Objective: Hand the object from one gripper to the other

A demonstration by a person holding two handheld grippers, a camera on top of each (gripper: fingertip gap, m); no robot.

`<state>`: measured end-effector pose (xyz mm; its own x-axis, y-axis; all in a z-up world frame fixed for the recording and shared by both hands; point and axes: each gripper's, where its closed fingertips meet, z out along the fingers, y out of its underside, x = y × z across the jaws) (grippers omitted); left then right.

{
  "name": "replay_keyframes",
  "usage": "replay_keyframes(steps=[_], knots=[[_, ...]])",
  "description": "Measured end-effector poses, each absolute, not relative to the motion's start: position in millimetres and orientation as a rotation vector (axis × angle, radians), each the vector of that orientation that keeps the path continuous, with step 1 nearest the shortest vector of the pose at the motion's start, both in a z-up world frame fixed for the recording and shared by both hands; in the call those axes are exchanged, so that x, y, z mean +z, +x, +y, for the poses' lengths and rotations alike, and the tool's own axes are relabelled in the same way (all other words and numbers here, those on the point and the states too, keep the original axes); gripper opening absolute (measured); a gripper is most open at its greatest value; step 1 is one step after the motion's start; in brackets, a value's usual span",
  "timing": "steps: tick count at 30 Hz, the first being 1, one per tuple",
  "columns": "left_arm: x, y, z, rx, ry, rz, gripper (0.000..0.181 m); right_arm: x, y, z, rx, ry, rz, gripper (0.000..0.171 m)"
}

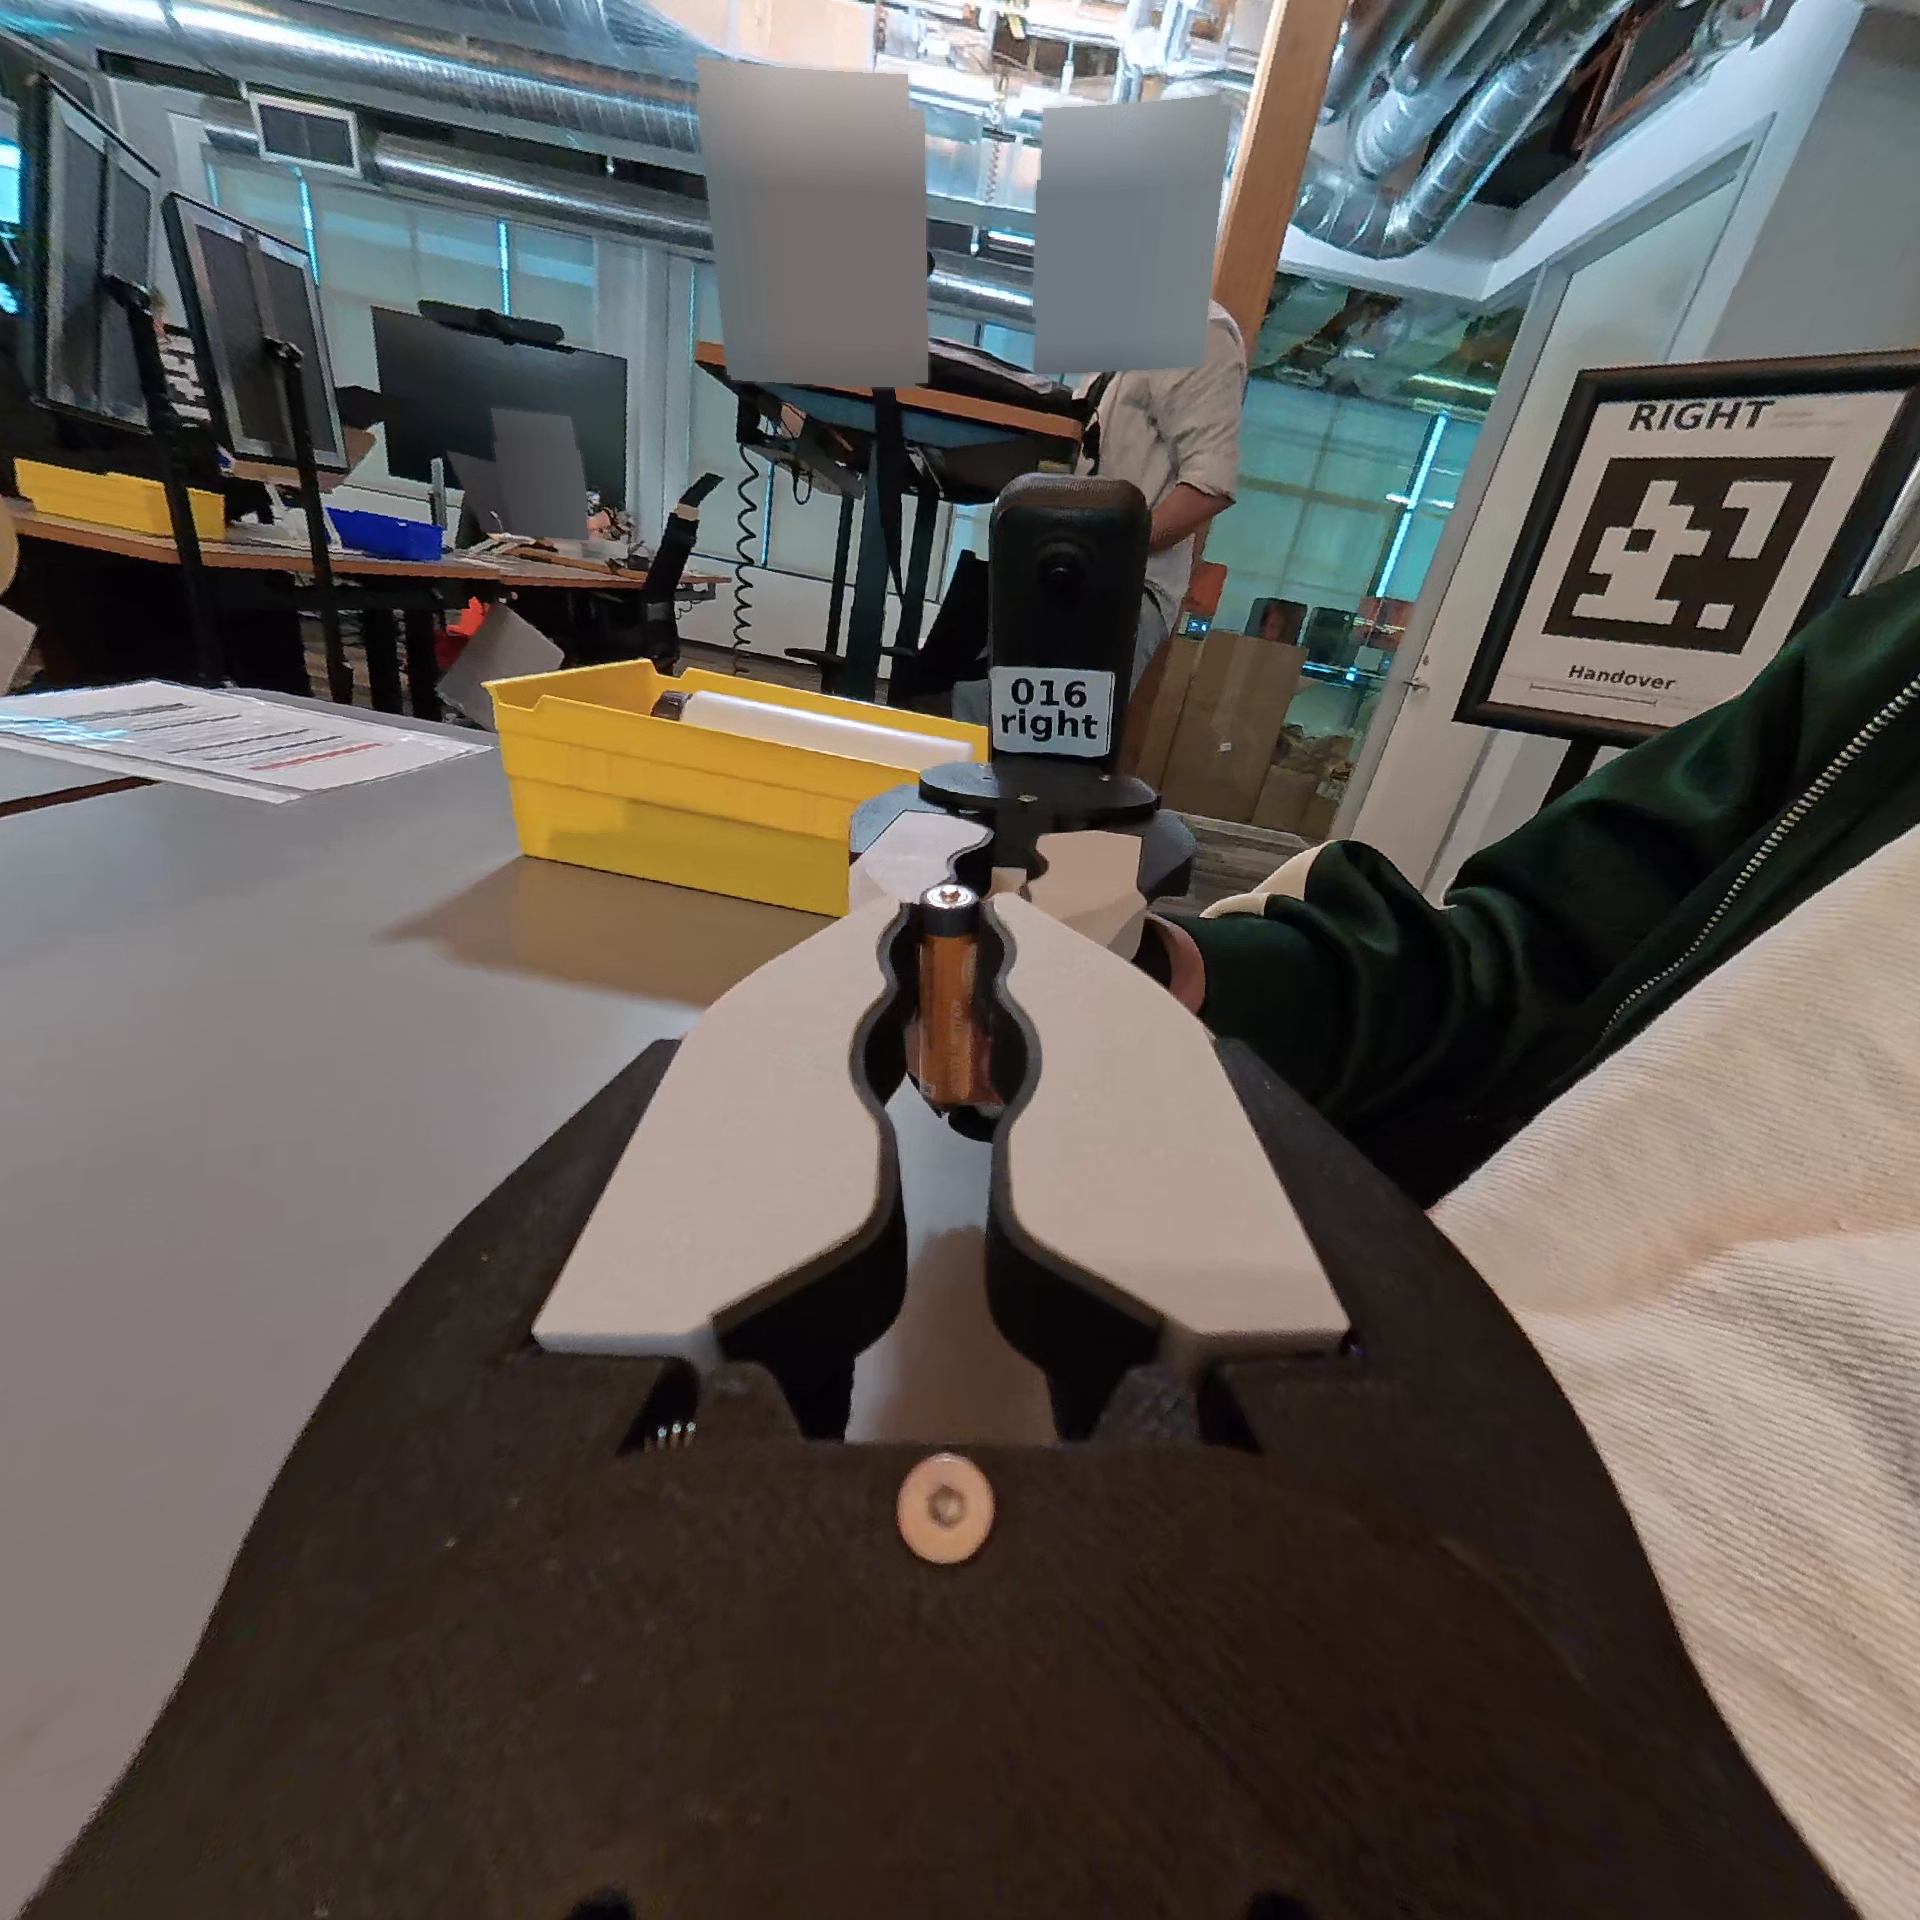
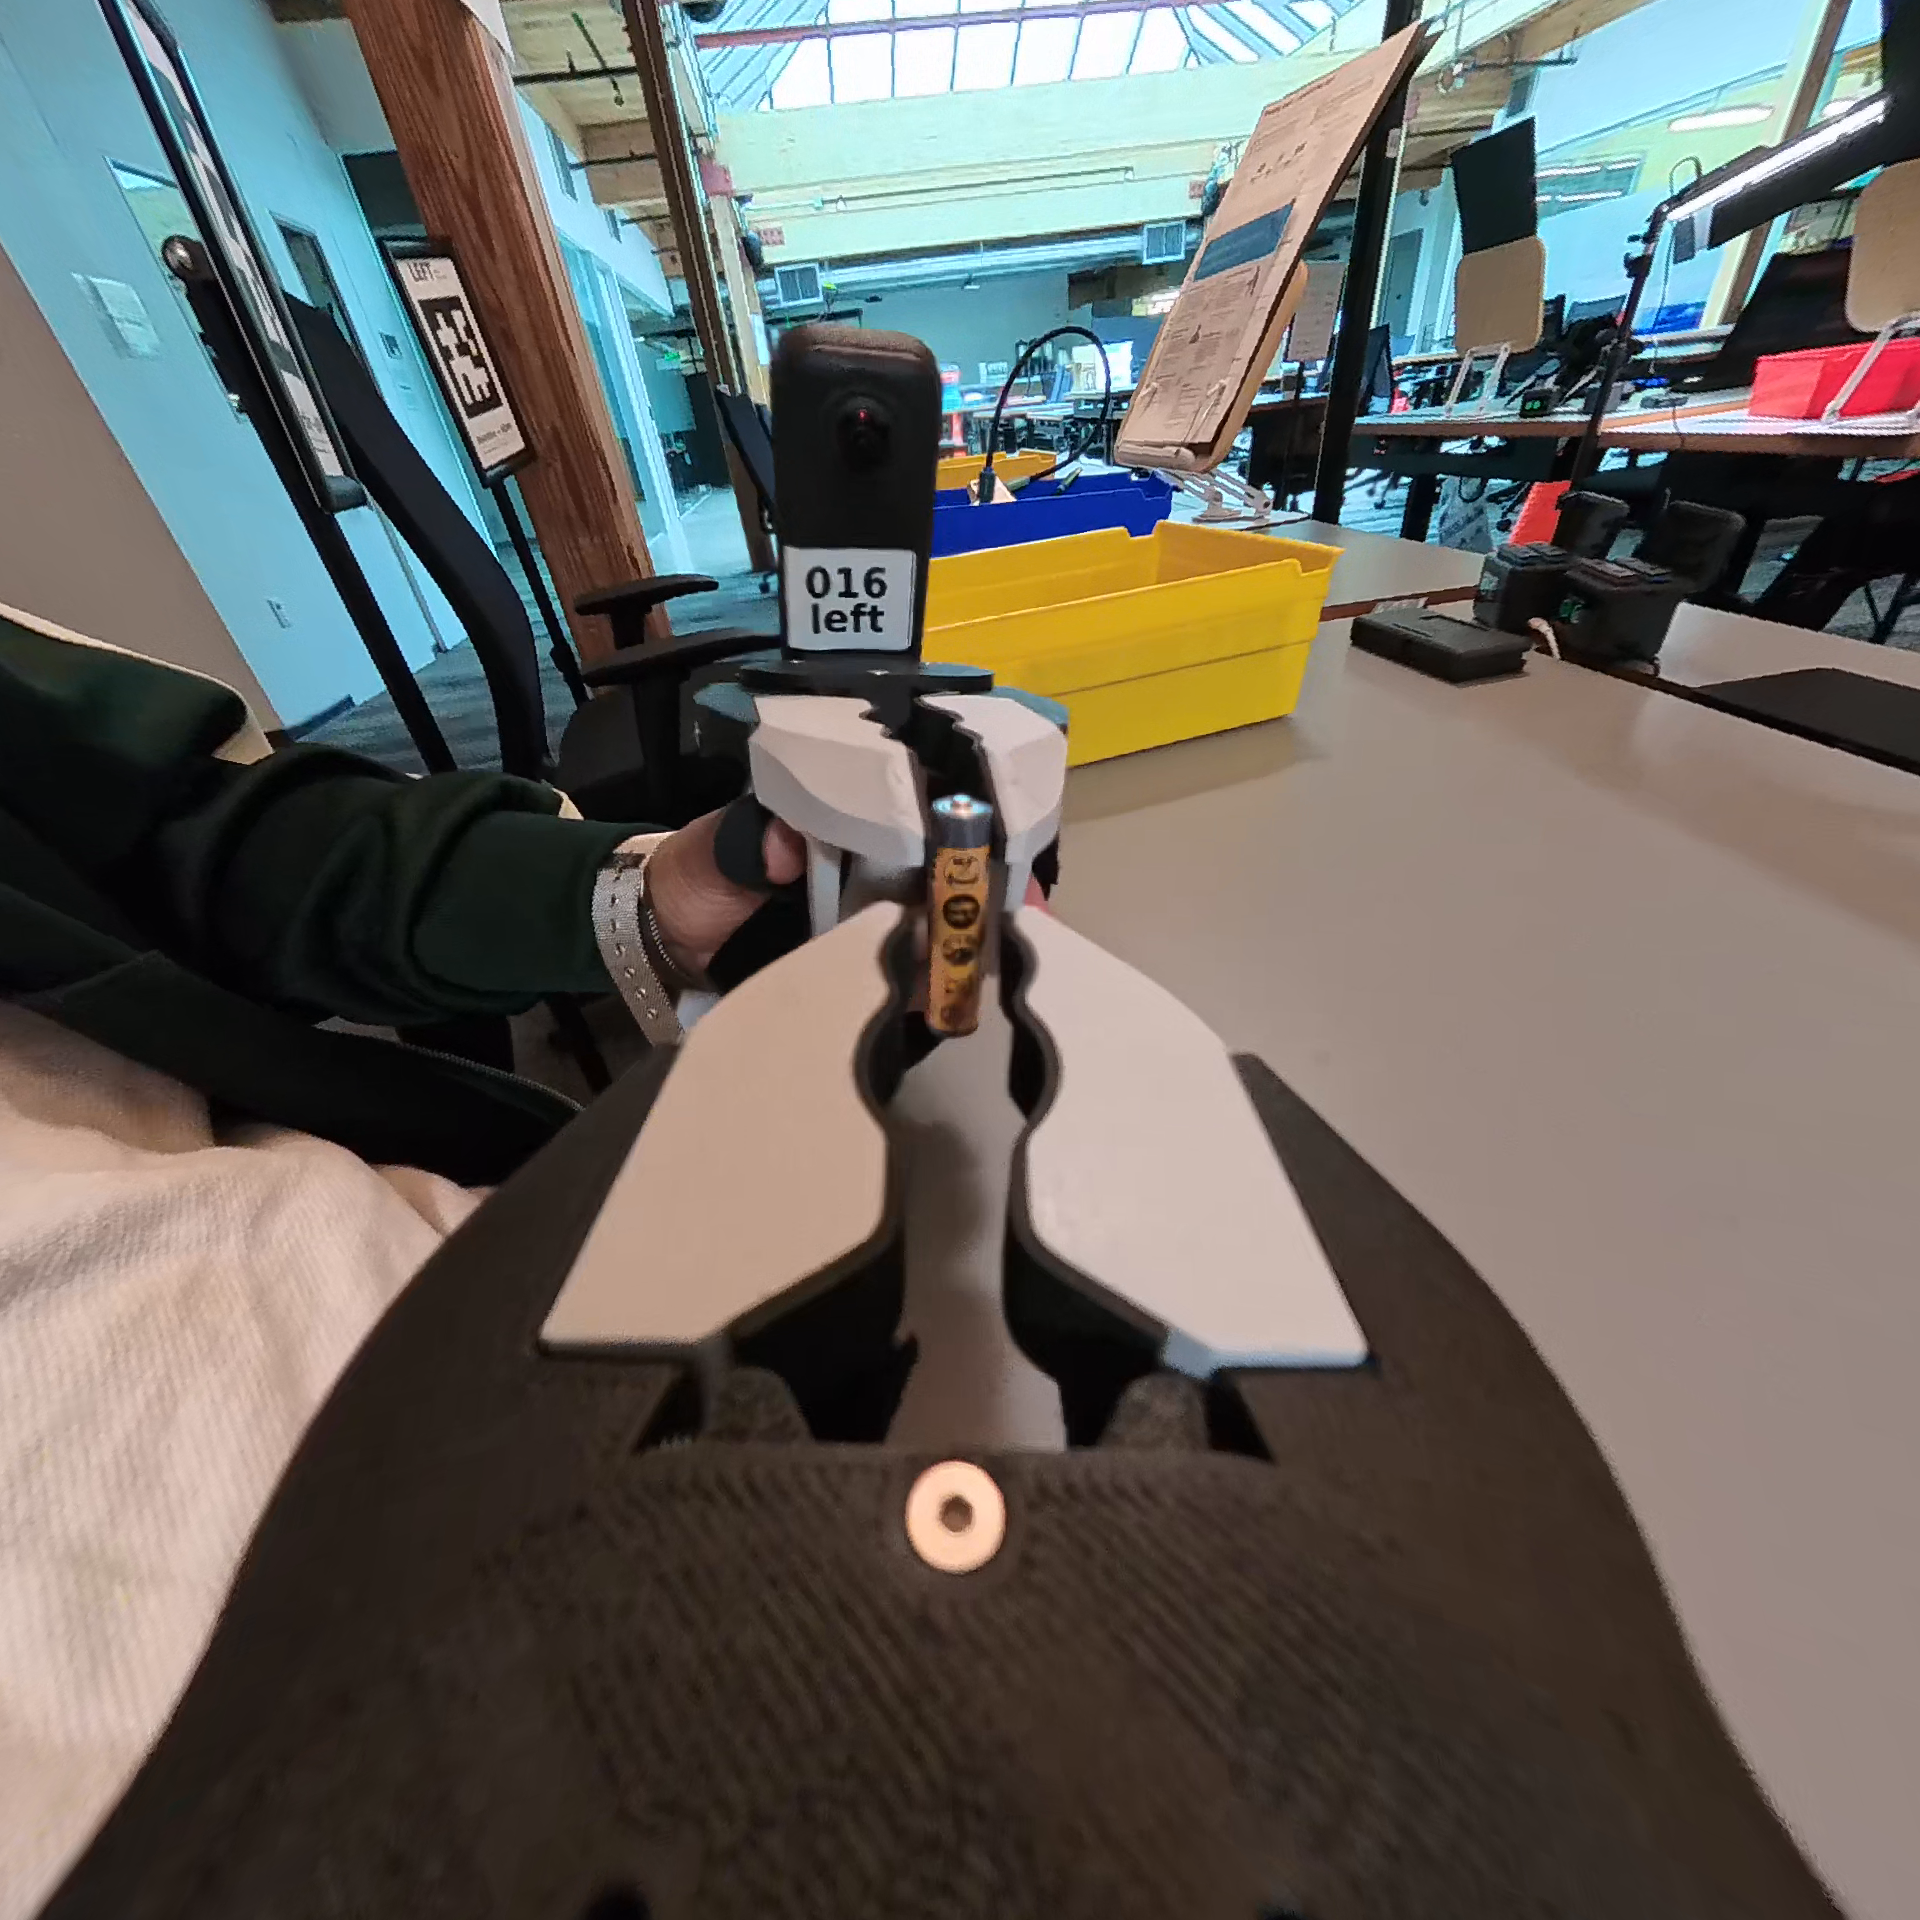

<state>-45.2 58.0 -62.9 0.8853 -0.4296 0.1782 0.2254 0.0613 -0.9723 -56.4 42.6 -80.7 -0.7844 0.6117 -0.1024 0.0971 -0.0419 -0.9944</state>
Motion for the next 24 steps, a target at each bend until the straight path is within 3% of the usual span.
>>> replay_keyframes(steps=[3, 13, 18, 24], knots=[[-60.7, -49.9, 56.6, -0.508, -1.411, 0.147, 0.009, -83.0, -62.1, 47.6, 1.885, -0.791, -1.837, 0.04], [-62.1, -59.5, 55.8, -0.505, -1.423, 0.093, 0.009, -91.2, -75.4, 63.9, 1.73, -0.819, -1.789, 0.066], [-68.2, -61.2, 57.2, -0.568, -1.465, 0.05, 0.009, -77.6, -71.0, 68.0, 1.375, -0.506, -1.708, 0.08], [-73.9, -57.0, 55.6, -0.758, -1.503, 0.003, 0.01, -92.1, -63.4, 47.1, 0.935, -0.151, -1.757, 0.06]])
